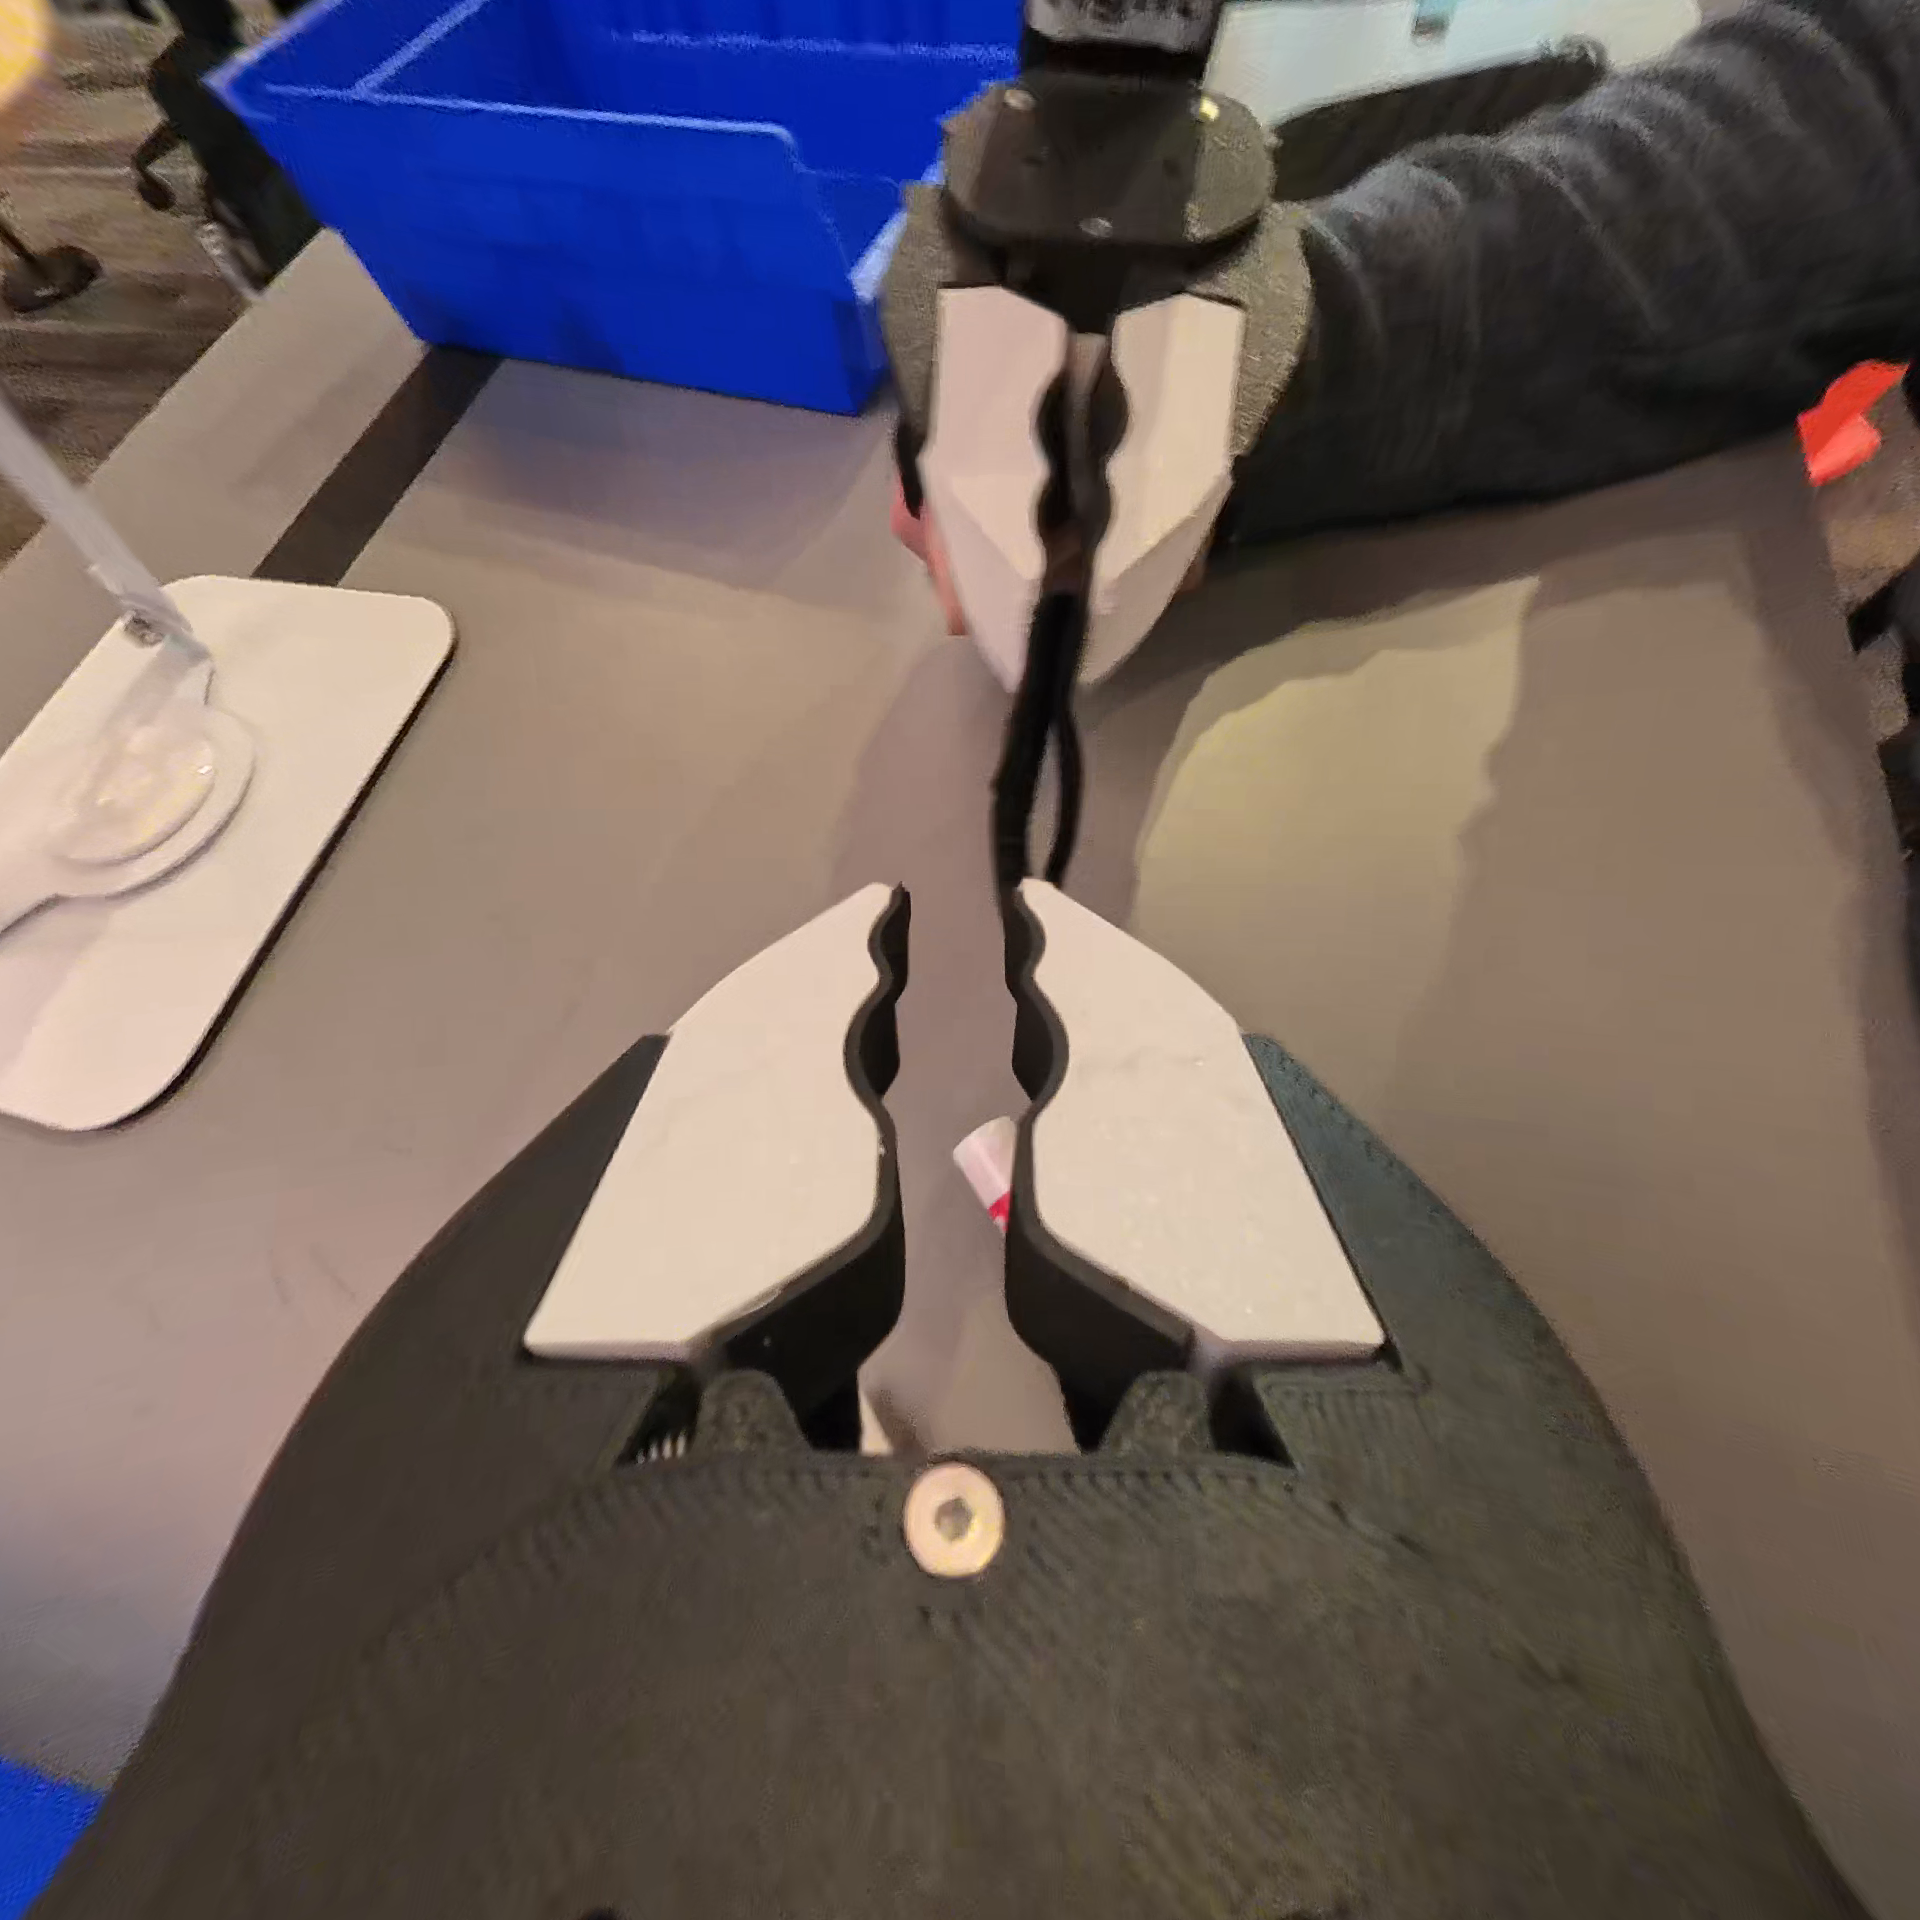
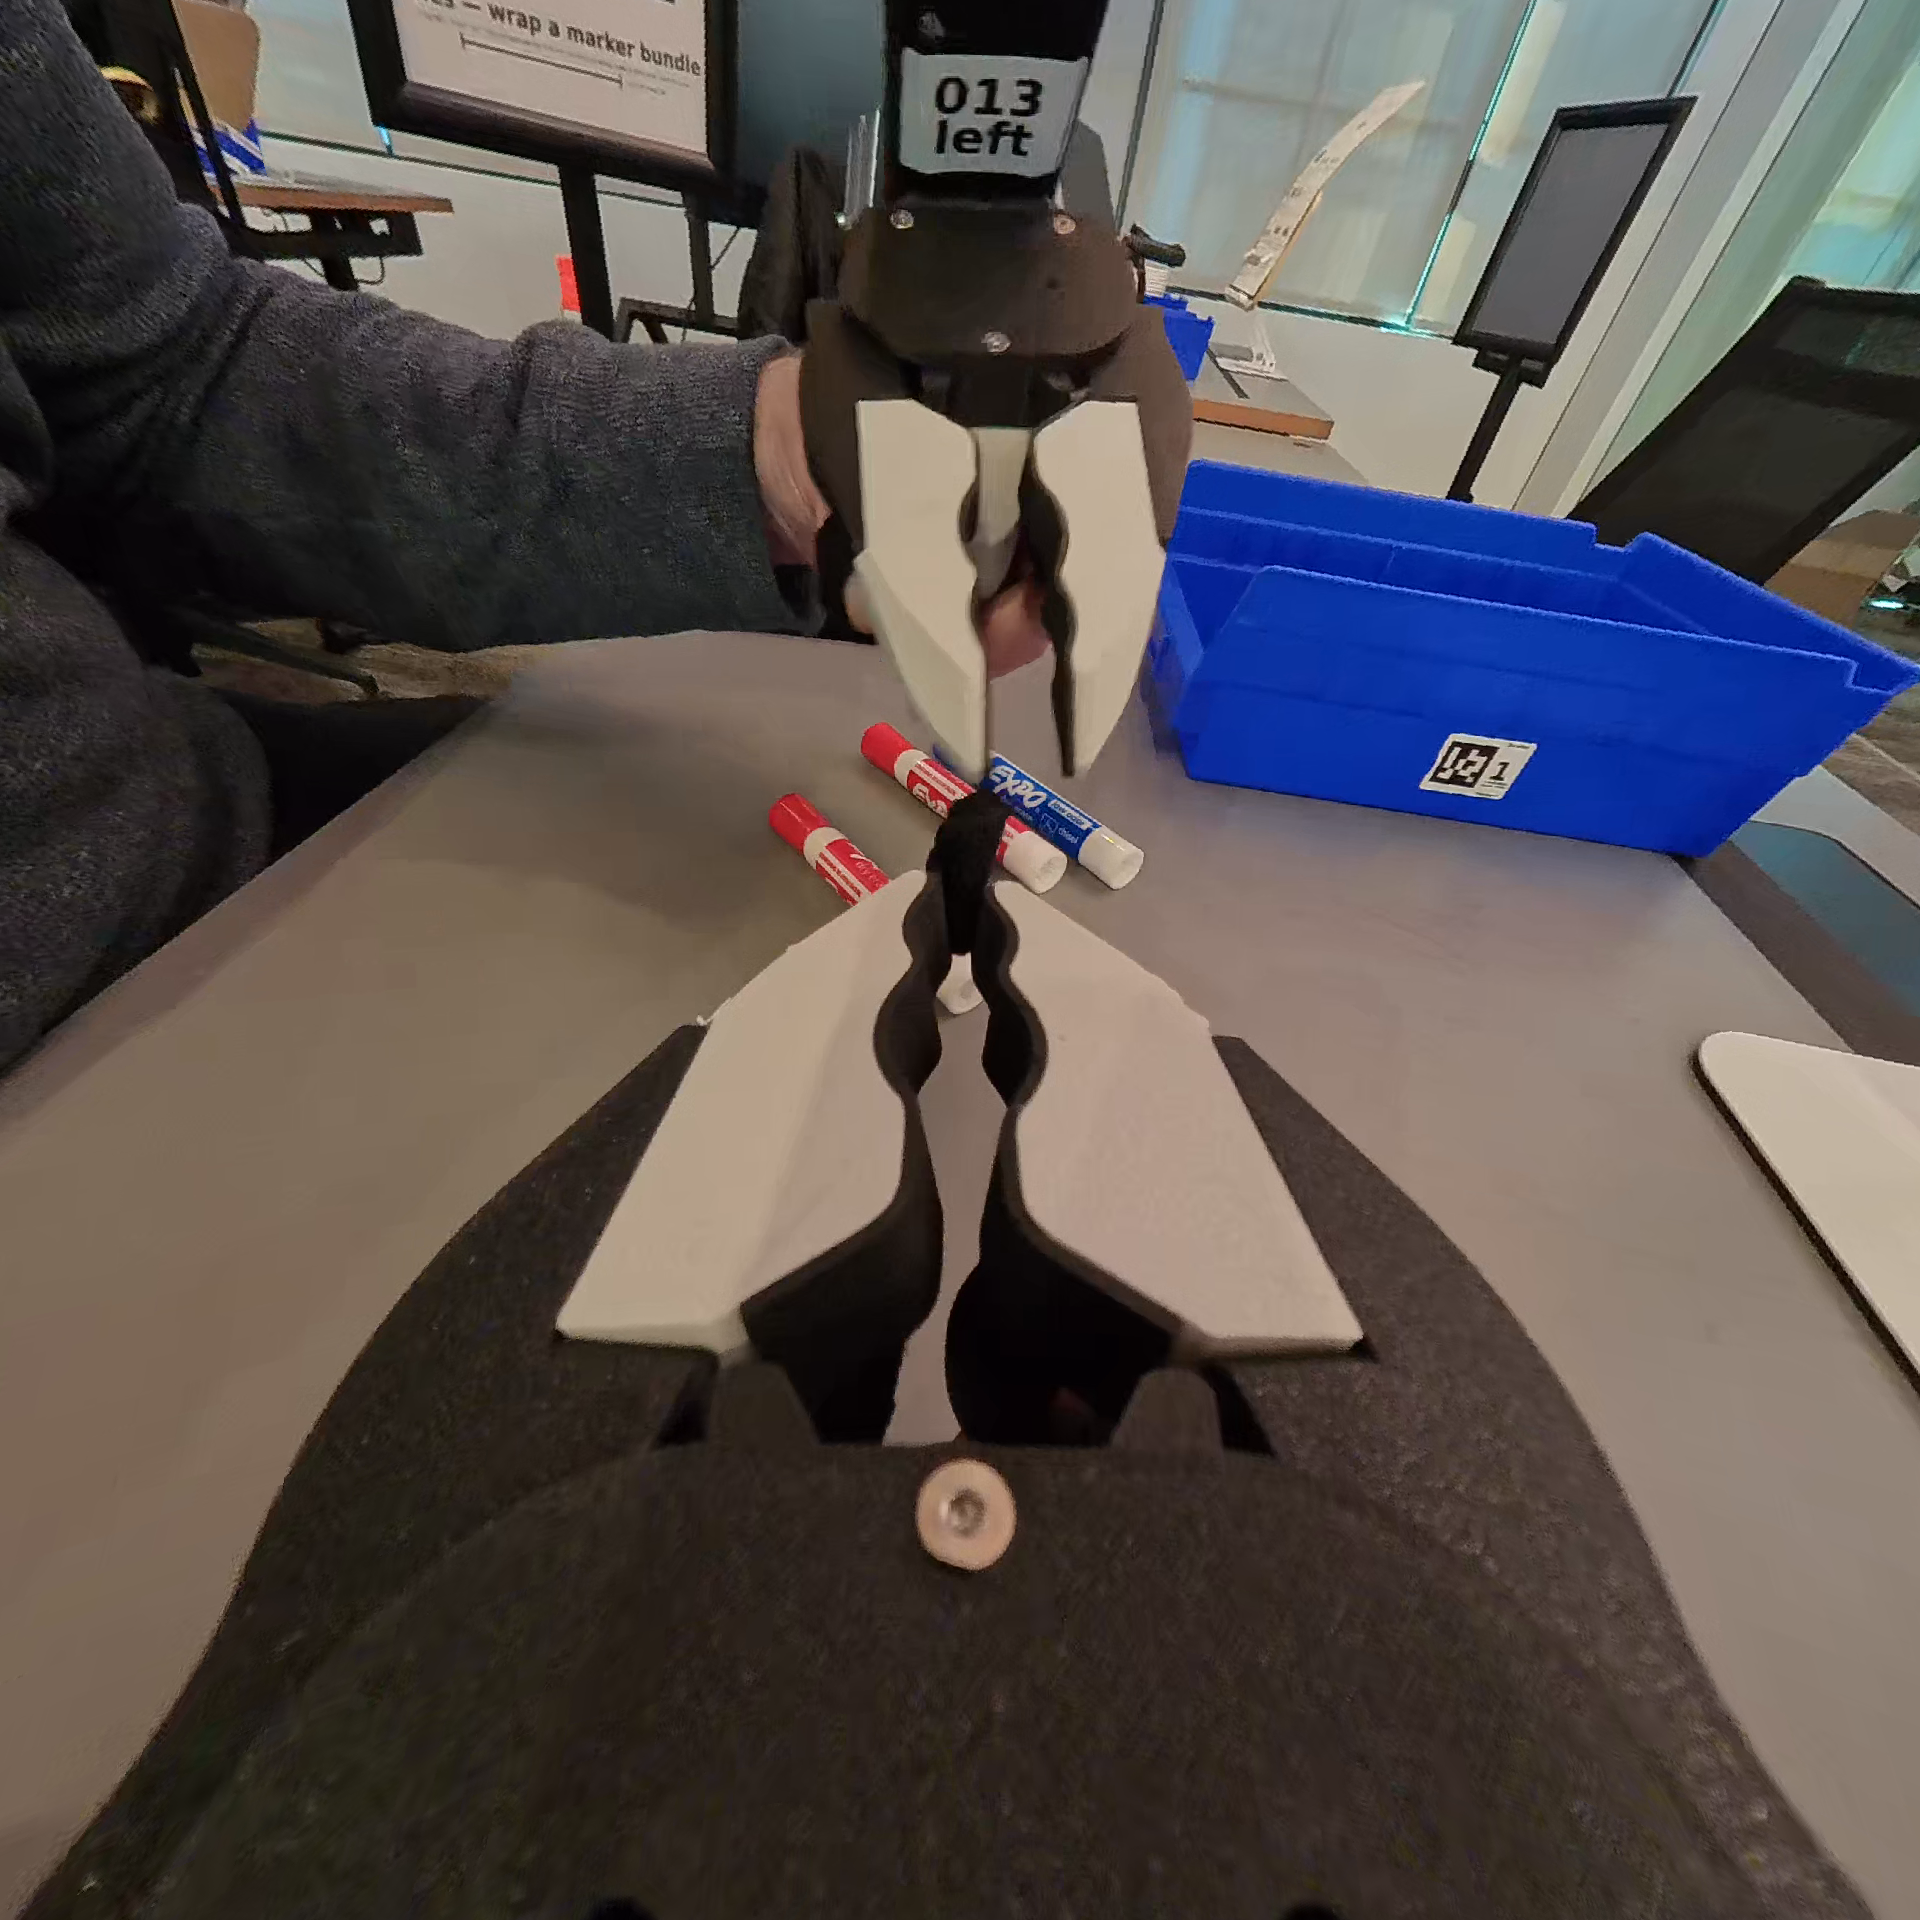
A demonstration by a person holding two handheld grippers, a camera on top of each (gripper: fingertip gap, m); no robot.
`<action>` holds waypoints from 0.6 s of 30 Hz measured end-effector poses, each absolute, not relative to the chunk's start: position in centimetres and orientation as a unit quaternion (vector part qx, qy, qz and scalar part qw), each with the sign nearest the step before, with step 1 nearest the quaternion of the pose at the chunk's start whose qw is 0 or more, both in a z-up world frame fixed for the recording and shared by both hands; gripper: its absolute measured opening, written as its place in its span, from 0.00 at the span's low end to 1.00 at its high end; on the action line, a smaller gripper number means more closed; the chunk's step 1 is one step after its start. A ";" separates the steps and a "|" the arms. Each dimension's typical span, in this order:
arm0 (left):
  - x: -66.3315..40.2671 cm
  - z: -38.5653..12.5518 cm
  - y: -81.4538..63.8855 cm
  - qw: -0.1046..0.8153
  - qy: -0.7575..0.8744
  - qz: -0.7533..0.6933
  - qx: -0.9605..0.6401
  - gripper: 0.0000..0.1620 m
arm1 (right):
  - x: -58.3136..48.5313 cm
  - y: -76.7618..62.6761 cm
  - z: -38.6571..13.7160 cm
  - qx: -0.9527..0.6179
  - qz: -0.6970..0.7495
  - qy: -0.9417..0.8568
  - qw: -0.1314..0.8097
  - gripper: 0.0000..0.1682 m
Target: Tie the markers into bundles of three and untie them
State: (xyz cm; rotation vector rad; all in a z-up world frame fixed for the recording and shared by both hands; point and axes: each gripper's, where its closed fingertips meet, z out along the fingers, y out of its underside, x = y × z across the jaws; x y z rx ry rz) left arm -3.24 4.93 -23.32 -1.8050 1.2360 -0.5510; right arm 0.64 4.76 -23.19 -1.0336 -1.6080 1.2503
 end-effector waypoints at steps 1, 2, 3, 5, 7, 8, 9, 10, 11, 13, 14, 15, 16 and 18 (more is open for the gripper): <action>-2.6 -23.4 4.7 0.424 0.506 -0.219 -0.718 0.11 | 0.6 4.8 -23.2 -0.413 0.497 -0.640 0.416 0.02; -2.1 -23.4 4.6 0.426 0.512 -0.216 -0.714 0.11 | 0.7 4.8 -23.2 -0.412 0.498 -0.641 0.414 0.02; -1.8 -23.5 4.7 0.425 0.517 -0.211 -0.713 0.10 | 0.7 4.7 -23.2 -0.410 0.500 -0.641 0.414 0.02; -1.7 -24.2 4.8 0.413 0.528 -0.198 -0.715 0.06 | 0.7 4.5 -23.1 -0.406 0.500 -0.643 0.414 0.02; -1.4 -24.3 4.6 0.409 0.532 -0.212 -0.710 0.02 | 0.8 4.4 -23.1 -0.404 0.502 -0.644 0.412 0.02; -1.3 -24.3 4.7 0.409 0.535 -0.207 -0.710 0.01 | 0.8 4.3 -23.1 -0.403 0.504 -0.645 0.410 0.02; -1.3 -24.4 4.8 0.408 0.536 -0.203 -0.711 0.00 | 0.8 4.3 -23.1 -0.402 0.505 -0.645 0.410 0.02; -1.3 -24.5 4.8 0.405 0.537 -0.201 -0.712 0.00 | 0.8 4.4 -23.0 -0.404 0.505 -0.642 0.412 0.02; -1.3 -24.4 4.9 0.410 0.536 -0.197 -0.711 0.00 | 0.7 4.6 -22.8 -0.409 0.506 -0.635 0.417 0.02; -1.7 -24.1 5.3 0.418 0.520 -0.196 -0.718 0.00 | 0.6 5.2 -22.7 -0.418 0.493 -0.630 0.431 0.06; -1.8 -24.2 5.3 0.414 0.517 -0.198 -0.723 0.00 | 0.5 5.3 -22.9 -0.420 0.481 -0.635 0.435 0.08; -2.0 -24.3 5.5 0.414 0.514 -0.192 -0.726 0.00 | 0.5 5.4 -23.0 -0.421 0.470 -0.638 0.441 0.11; -2.0 -24.4 5.5 0.411 0.512 -0.193 -0.729 0.00 | 0.4 5.4 -22.9 -0.420 0.465 -0.639 0.445 0.18; -2.2 -24.8 5.6 0.404 0.512 -0.186 -0.735 0.00 | 0.4 5.3 -22.7 -0.414 0.453 -0.643 0.458 0.17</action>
